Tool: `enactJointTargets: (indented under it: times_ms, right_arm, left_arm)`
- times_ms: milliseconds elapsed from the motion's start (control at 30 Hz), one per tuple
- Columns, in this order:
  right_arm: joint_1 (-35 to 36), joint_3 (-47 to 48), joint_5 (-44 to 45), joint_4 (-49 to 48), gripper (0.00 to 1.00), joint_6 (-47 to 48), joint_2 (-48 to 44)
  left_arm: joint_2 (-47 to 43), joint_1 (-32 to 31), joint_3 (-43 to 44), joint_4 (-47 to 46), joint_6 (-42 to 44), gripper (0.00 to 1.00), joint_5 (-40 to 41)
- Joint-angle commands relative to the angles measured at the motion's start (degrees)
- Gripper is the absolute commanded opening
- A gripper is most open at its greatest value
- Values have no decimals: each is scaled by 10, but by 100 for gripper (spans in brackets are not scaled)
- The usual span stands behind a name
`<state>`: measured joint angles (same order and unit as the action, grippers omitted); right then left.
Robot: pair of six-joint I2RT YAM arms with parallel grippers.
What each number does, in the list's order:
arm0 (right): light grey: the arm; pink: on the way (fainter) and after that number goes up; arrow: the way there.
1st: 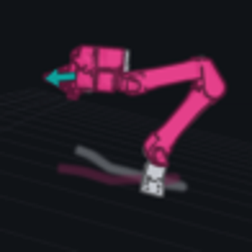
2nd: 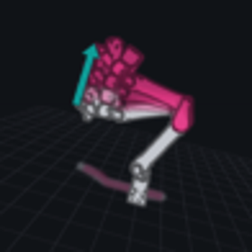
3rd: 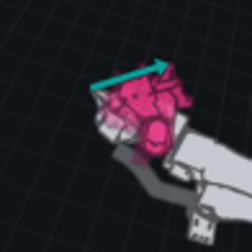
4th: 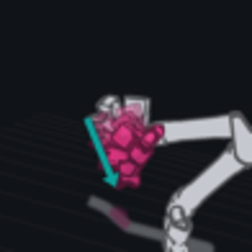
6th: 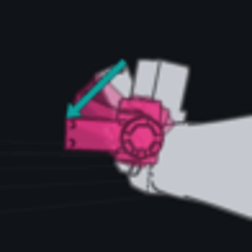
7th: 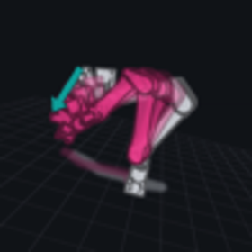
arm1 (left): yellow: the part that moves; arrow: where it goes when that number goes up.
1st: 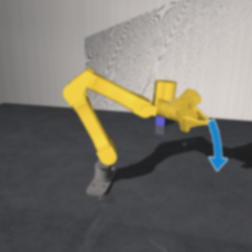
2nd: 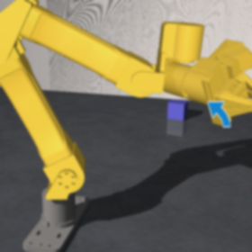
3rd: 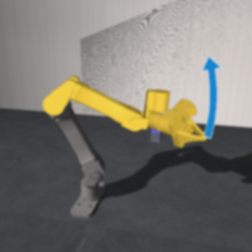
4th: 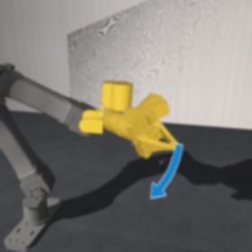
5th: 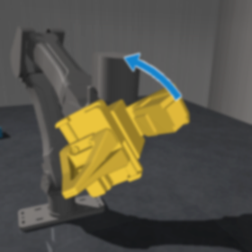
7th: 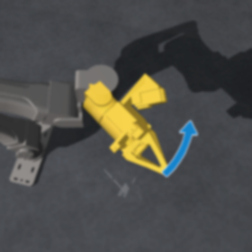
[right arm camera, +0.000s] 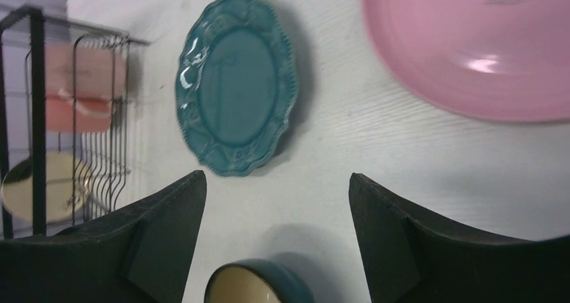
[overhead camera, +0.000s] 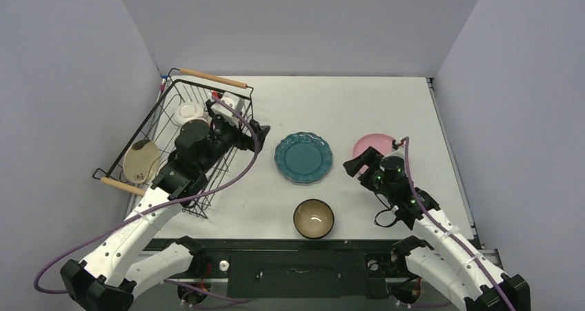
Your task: Load the mixed dishes into the dish rack
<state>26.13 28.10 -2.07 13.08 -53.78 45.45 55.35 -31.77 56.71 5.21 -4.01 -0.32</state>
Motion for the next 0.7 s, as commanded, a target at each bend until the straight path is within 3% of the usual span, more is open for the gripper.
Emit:
enactJointTargets:
  times_ms: [0, 167, 367, 467, 667]
  right_arm:
    - [-61, 31, 109, 113, 73, -49, -26]
    - [-207, 38, 100, 199, 72, 24, -10]
    - [-356, 41, -9, 173, 71, 112, 63]
    - [-395, 46, -58, 140, 70, 133, 140]
    - [-412, 55, -80, 84, 67, 148, 205]
  left_arm:
    - [-63, -21, -67, -50, 22, 97, 32]
    - [-157, -30, -159, -132, 25, 97, 43]
    - [-160, -32, -167, -125, 26, 97, 50]
    - [-156, -32, -169, -125, 26, 97, 53]
    - [-144, -32, -164, -119, 27, 97, 44]
